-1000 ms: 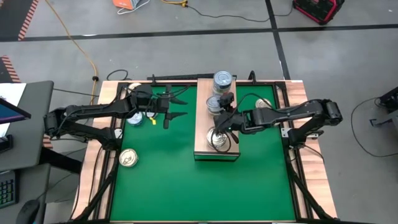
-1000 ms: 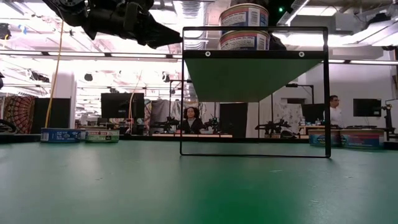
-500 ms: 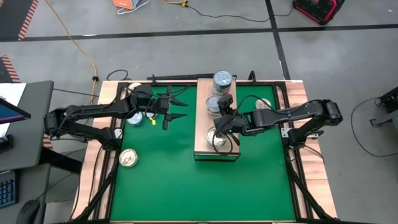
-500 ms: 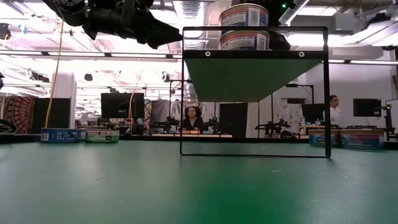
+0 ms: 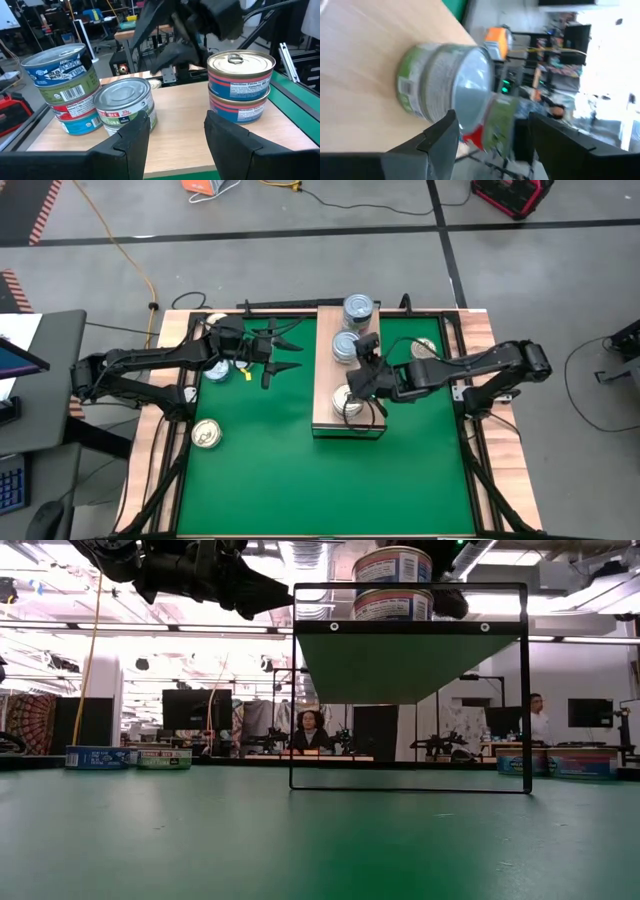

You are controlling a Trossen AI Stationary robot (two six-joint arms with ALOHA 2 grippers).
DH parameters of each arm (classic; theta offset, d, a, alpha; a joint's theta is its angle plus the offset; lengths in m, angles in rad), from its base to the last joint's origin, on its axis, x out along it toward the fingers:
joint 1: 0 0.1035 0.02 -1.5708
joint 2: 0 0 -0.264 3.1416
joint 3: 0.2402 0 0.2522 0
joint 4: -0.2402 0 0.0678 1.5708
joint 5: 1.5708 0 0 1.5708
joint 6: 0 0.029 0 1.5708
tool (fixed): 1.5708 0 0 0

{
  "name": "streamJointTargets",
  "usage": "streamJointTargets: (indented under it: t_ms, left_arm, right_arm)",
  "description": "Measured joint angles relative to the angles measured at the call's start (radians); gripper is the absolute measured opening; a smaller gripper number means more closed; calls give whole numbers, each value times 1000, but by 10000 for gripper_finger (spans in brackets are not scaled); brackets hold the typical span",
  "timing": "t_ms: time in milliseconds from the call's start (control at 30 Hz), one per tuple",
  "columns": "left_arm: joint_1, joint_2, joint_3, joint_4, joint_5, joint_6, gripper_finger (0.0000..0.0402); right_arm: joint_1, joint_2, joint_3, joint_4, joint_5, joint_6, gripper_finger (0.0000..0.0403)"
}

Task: Stack canned seafood by type on shelf
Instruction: Stack the blue tuna can on top of the blue tuna can on the shelf

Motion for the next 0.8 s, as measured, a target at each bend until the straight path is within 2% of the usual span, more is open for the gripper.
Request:
streamJointTargets:
  t_ms: [100,167,333,467,600,800]
  left_arm:
    - [0,0,0,-8,0,0,180]
    - [0,0,0,-10,0,0,180]
    - [0,0,0,2,-1,0,180]
    - [0,0,0,22,-8,1,180]
    - [0,0,0,39,-42,2,180]
    - [0,0,0,39,-92,-32,180]
  right_arm:
    - [37,-36,0,-30,73,40,276]
    - [51,-75,0,-85,67,152,276]
    - [-5,-143,2,-418,-74,620,276]
    - [-62,-149,-2,-609,-223,876,276]
    - [-127,-148,-82,-616,-401,953,276]
    - [-232,-147,-252,-593,-410,1051,276]
